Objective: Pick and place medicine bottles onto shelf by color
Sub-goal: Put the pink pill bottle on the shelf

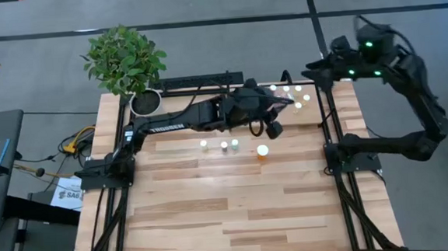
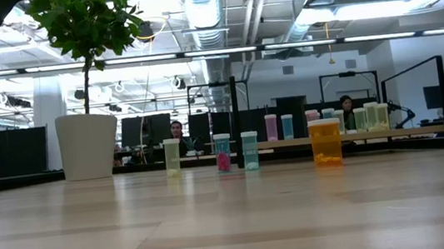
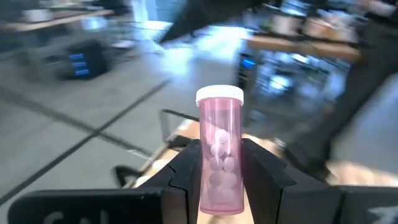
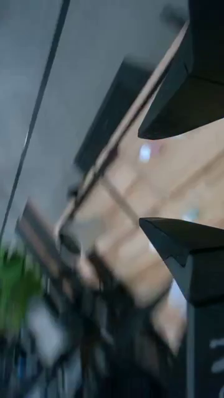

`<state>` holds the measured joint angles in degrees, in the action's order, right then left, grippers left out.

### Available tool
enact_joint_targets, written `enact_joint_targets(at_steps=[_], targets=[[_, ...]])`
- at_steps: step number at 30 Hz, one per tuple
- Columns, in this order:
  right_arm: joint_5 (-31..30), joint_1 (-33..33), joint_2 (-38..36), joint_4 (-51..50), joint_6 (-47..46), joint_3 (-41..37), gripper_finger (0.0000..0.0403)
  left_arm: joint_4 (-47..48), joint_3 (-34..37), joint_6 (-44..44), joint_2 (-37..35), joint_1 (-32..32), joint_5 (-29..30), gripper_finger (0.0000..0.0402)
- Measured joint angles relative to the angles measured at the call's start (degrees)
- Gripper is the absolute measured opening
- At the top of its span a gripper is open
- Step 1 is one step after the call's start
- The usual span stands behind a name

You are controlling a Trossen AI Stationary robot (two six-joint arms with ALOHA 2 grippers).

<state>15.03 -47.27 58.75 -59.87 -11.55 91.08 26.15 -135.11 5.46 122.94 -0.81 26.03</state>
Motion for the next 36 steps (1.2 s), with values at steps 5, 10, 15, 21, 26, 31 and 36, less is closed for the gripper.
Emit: enact_joint_targets(at_steps=[5, 10, 15, 21, 26, 31, 36], targets=[[10.51, 3.35, -2.9, -0.09, -1.77, 3.29, 0.0238, 2.07, 0.13, -6.31, -0.2, -1.67, -11.1, 0.008], [12.15, 7.75, -5.19, -0.19, -7.89, 4.2, 0.0238, 3.61, 0.11, -8.65, -0.39, -1.91, -12.14, 0.008], [12.13, 12.43, -5.62, -0.19, -15.38, 4.2, 0.0238, 2.98, 0.11, -13.04, -0.75, -1.92, -12.16, 0.008], [12.1, 15.81, -3.08, 0.29, -24.81, 4.18, 0.0238, 2.82, 0.11, -15.14, -1.38, -1.92, -12.18, 0.008], [12.03, 17.76, 0.14, 0.18, -26.33, 4.11, 0.0238, 2.87, 0.11, -15.56, -1.36, -1.47, -12.12, 0.008], [11.9, 17.95, 2.3, -2.46, -24.02, 4.14, 0.0238, 3.29, 0.11, -16.01, -1.77, -0.45, -12.26, 0.008], [11.89, 18.56, 3.98, -3.59, -22.01, 4.11, 0.0238, 3.11, 0.11, -16.37, -2.53, -0.32, -11.8, 0.008]])
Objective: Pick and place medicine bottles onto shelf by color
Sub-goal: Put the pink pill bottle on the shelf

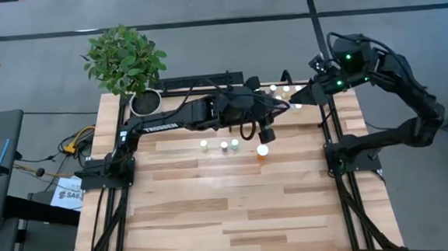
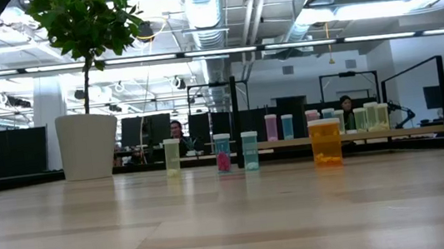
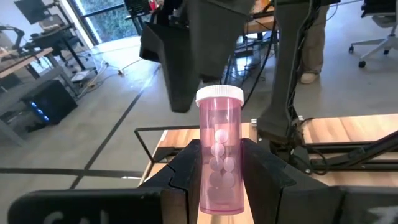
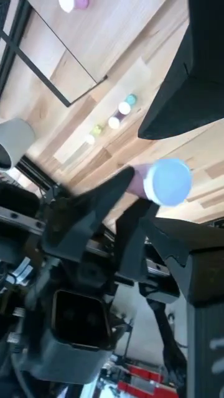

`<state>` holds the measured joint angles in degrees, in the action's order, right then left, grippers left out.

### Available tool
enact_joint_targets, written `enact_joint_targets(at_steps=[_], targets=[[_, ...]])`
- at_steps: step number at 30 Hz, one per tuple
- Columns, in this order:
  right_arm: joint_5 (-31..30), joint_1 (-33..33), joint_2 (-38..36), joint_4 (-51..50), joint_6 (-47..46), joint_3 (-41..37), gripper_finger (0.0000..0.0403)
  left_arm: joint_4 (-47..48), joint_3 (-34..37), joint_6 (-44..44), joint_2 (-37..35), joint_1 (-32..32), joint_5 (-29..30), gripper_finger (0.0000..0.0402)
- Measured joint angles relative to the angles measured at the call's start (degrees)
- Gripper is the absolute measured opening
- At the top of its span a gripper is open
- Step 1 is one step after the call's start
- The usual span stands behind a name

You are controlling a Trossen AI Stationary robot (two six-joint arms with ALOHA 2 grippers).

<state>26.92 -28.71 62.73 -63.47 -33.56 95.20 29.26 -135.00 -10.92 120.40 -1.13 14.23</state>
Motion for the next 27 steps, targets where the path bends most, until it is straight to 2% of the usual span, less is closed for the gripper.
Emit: enact_joint_targets(at_steps=[8, 16, 21, 27], targets=[[-0.15, 3.52, 0.97, -0.06, 0.63, 0.07, 0.0238, -0.2, 0.0, -0.23, -0.03, -0.13, 2.84, 0.008], [-1.7, 4.95, 1.41, -0.01, 0.64, 0.0, 0.0226, -0.52, 0.0, -0.39, -0.03, -0.16, 2.98, 0.008], [-2.21, 4.99, 1.41, -0.13, 0.62, 0.0, 0.0187, -0.61, 0.0, -0.36, -0.03, -0.15, 2.99, 0.008], [-3.07, 5.01, 1.39, -0.14, 0.62, 0.0, 0.0117, -0.94, 0.0, -0.2, -0.03, -0.17, 3.19, 0.008]])
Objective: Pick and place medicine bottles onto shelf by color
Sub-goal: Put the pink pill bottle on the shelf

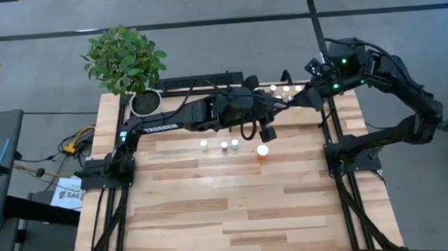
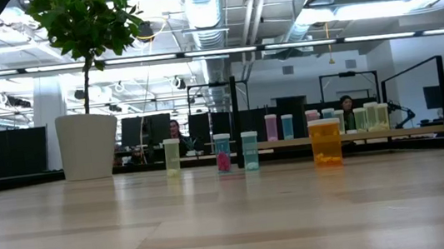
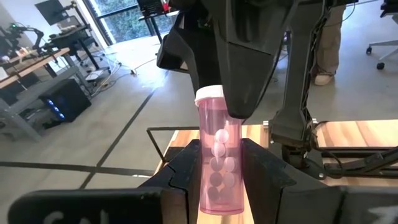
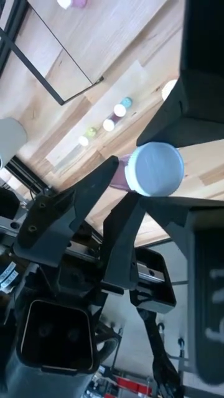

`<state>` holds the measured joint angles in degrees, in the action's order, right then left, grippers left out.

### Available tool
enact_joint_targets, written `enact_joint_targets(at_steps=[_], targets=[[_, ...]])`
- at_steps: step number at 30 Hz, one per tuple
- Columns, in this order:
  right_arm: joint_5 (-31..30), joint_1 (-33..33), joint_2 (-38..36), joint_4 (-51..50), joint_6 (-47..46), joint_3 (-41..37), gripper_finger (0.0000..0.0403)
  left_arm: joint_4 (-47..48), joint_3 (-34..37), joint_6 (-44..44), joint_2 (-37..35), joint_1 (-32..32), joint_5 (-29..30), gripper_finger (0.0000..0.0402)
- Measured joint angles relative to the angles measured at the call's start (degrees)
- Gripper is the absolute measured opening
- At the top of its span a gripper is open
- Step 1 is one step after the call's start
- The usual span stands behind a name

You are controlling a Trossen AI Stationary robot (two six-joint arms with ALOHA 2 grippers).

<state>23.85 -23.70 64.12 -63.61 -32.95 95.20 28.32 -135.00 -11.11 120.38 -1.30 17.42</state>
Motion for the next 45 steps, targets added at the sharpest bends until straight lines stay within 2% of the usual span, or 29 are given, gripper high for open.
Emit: enact_joint_targets(at_steps=[2, 7, 12, 18, 20, 24, 28, 31, 34, 39, 45], targets=[[-0.02, 0.0, -0.02, 0.04, -0.01, 0.02, 0.0103, -0.21, 0.0, 0.03, 0.0, 0.0, 0.03, 0.008], [-0.02, -0.06, -0.07, 0.28, -0.2, 0.09, 0.0109, -0.99, 0.0, 2.24, 0.02, 0.0, 0.01, 0.0102], [0.19, -1.28, 0.08, 0.19, 0.02, 0.07, 0.0127, -1.6, 0.0, 3.85, -0.17, -0.02, -0.03, 0.0149], [0.08, -3.27, 0.04, -1.08, 1.68, 0.07, 0.0112, -1.09, 0.0, 5.05, -0.92, 0.07, 0.12, 0.0213], [-0.11, -4.38, 0.02, -2.92, 2.87, 0.07, 0.0111, -0.39, 0.0, 5.82, -0.84, 0.07, 1.81, 0.0232], [-5.48, -6.88, 0.02, -10.53, 7.0, 0.07, 0.0119, 3.22, 0.0, 5.86, -0.85, 0.17, 8.24, 0.026], [-16.14, -8.32, 0.07, -20.32, 10.8, 0.07, 0.012, 8.93, 0.0, 7.72, -0.83, 0.16, 13.8, 0.0269], [-21.93, -8.33, 1.03, -25.61, 11.24, 0.04, 0.0119, 12.47, 0.0, 11.15, -0.83, 0.11, 15.02, 0.027], [-26.95, -8.3, 1.66, -26.1, 13.09, -0.48, 0.0121, 16.52, 0.0, 16.28, -0.83, -0.1, 14.9, 0.027], [-28.32, -8.26, 1.83, -26.05, 13.95, -3.35, 0.0123, 24.43, 0.0, 23.65, -0.83, -0.47, 14.92, 0.027], [-28.47, -8.35, 2.36, -20.99, 15.35, -12.48, 0.0123, 29.87, 0.0, 27.9, -0.83, -0.4, 16.41, 0.027]])
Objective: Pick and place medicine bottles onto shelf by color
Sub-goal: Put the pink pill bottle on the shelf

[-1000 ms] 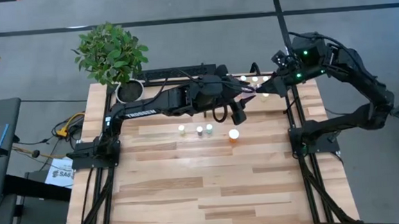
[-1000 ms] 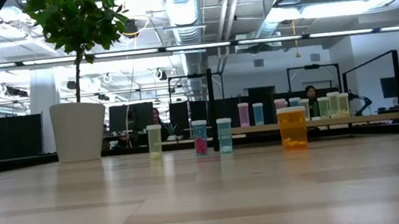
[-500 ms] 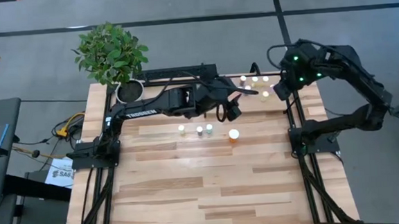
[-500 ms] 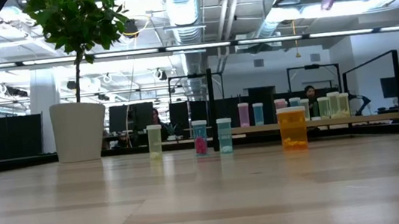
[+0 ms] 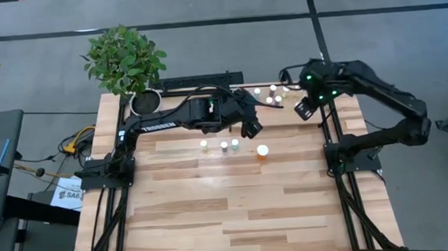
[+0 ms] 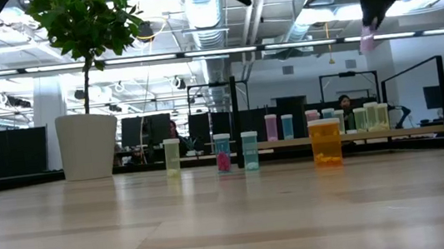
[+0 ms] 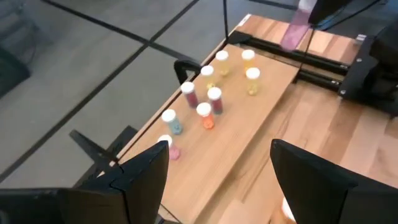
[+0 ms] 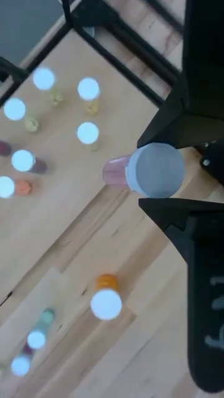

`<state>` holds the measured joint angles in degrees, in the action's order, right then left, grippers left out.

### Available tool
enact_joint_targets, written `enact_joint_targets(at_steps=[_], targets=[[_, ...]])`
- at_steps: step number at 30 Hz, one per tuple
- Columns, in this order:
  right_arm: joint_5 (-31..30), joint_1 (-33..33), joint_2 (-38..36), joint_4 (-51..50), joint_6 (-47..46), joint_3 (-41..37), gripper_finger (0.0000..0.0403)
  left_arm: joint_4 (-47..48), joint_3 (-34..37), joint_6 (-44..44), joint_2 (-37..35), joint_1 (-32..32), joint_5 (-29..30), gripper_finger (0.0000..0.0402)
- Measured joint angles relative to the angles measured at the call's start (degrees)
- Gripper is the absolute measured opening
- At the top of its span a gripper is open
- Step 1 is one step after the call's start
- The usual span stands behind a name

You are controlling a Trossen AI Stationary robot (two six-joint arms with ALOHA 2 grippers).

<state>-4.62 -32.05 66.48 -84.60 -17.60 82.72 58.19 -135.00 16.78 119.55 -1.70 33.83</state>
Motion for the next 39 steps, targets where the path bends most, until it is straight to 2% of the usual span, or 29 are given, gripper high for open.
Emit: enact_joint_targets(at_steps=[8, 16, 28, 32, 39], targets=[[0.0, 0.02, 3.88, 8.33, 1.22, -9.42, 0.0123, 3.53, 0.0, 1.82, 0.0, 0.03, -0.34, 0.027], [-0.07, -0.02, 12.41, 14.61, 6.36, -9.88, 0.0126, 7.18, 0.0, 4.48, 0.0, 0.42, -0.36, 0.027], [-0.28, -1.83, 22.88, 16.75, 15.22, -9.9, 0.0127, 12.67, 0.0, 9.26, 0.0, 0.94, 0.24, 0.027], [-0.28, -3.12, 23.04, 19.06, 17.78, -11.12, 0.0126, 13.34, 0.0, 9.44, 0.0, 0.99, 1.21, 0.027], [-0.11, -6.3, 19.36, 25.37, 19.17, -19.77, 0.0127, 13.36, 0.0, 9.49, 0.0, 1.01, 1.38, 0.027]])
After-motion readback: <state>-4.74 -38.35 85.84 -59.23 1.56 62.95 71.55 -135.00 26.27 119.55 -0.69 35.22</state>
